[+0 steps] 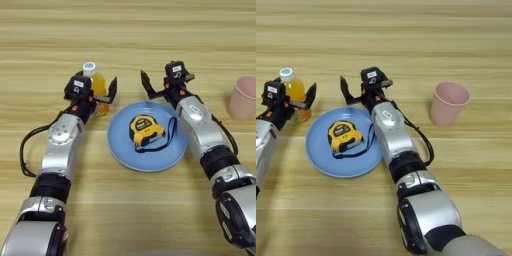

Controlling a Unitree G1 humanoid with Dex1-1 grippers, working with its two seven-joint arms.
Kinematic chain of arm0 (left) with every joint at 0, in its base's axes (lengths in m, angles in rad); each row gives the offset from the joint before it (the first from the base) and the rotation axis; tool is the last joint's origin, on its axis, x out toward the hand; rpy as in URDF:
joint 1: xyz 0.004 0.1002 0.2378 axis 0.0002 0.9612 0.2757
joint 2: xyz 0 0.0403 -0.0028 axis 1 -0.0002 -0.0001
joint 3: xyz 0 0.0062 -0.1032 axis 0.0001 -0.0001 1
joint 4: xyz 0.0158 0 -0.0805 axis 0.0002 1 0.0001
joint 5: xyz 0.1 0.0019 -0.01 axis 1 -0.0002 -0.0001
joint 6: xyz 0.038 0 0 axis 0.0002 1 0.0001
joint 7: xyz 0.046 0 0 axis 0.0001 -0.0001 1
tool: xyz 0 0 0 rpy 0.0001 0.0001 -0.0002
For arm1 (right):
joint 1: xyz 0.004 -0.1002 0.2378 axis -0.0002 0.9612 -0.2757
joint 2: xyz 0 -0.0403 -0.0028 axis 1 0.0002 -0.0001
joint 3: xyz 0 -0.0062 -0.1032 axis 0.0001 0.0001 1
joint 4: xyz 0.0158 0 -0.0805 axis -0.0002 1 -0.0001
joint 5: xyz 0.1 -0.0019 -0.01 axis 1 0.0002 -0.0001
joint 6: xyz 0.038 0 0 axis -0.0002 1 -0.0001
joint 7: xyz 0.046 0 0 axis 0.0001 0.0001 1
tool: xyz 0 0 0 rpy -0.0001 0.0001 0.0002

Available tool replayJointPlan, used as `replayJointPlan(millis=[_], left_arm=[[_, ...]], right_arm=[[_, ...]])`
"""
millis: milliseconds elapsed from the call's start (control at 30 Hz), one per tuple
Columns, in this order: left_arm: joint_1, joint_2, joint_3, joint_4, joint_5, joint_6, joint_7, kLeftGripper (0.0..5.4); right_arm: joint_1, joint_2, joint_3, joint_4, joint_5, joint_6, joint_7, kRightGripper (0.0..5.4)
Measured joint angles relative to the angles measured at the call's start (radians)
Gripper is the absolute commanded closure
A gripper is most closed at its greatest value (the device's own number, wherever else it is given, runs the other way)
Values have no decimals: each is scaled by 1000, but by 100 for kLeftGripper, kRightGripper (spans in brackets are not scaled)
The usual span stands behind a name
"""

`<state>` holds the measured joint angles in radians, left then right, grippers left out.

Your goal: Move the objects on the table

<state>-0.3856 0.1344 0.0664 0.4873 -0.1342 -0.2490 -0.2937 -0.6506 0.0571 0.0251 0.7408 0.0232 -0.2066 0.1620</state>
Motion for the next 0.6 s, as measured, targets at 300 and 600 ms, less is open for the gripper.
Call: replayJointPlan(millis=[300, 600], left_arm=[[0, -6, 11, -102, -73, -40, -72, 2], [0, -6, 44, -168, -114, -76, -99, 2]], right_arm=[[1, -1, 3, -1, 0, 0, 0, 0], [2, -1, 5, -1, 0, 0, 2, 0]])
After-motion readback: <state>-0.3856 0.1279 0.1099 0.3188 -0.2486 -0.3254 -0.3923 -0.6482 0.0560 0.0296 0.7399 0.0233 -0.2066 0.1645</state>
